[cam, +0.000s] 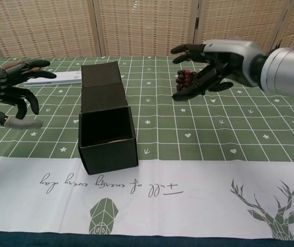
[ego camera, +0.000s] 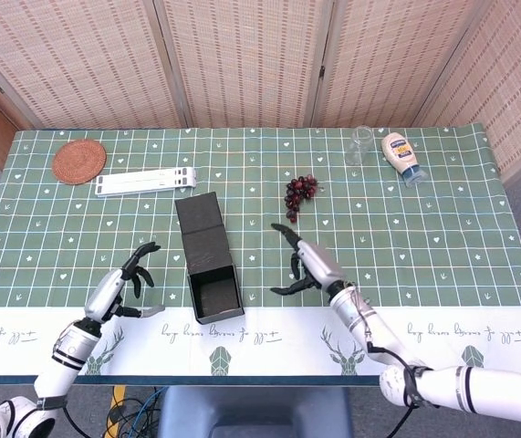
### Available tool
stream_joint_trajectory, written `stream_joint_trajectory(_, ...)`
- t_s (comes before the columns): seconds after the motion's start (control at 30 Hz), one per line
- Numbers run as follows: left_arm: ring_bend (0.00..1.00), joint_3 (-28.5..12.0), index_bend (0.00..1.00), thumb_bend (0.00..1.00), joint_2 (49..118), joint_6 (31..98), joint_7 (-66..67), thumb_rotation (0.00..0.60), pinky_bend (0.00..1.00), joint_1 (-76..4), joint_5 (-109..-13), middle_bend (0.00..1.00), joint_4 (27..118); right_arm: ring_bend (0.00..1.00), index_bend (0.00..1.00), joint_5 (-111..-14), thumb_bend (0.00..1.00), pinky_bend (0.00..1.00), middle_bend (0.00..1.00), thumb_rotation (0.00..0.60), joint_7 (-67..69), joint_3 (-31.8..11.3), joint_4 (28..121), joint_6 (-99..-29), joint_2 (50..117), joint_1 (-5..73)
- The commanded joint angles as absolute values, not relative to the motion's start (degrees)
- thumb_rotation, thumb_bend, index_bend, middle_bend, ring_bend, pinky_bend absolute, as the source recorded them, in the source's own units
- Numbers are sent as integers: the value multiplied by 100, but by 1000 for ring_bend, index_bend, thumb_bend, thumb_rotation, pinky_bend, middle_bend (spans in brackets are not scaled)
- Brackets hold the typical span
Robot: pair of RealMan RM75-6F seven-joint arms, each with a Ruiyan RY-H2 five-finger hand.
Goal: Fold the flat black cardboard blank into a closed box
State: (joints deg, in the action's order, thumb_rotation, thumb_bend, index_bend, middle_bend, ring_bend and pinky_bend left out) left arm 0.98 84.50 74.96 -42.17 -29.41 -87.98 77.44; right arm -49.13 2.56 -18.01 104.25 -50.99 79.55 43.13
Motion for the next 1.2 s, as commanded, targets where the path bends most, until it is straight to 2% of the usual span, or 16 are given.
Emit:
stream_joint_trajectory(0.03,536,141,40,113,8473,7405,-3751,600,663,-2977,-9014,105,7988,715,0,-4970,10,1000,51,600,346,-1989,10591,-5323,7681,4171)
stream_joint_trajectory(0.27,546,46,21,113,8880,7223,-2690,600,669,-3057,-9046,56,8231,715,0,-4936,10,1000,60,600,500,-2085,10663,-5547,7471,4007)
stream_joint_trajectory(0.53,558,-303,5,113,9480,6831,-1692,600,677,-3192,-8557,27,8066,715,0,-5007,10,1000,65,600,669,-2031,10635,-5559,7462,3902)
stream_joint_trajectory(0.67,562,-454,4,112,9684,6878,-1345,600,679,-3174,-8395,23,7882,715,0,-5064,10,1000,66,600,746,-2016,10614,-5536,7441,3867)
stream_joint_trajectory(1.03,557,-395,3,112,9320,7043,-1497,600,681,-2845,-8265,18,8155,715,0,-5217,10,1000,69,600,963,-1996,10546,-5423,7421,3816)
stream_joint_trajectory(1.2,552,-318,0,113,8850,6535,-2249,600,692,-2765,-7936,0,8511,715,0,-5245,10,1000,69,600,1043,-1999,10563,-5397,7403,3792)
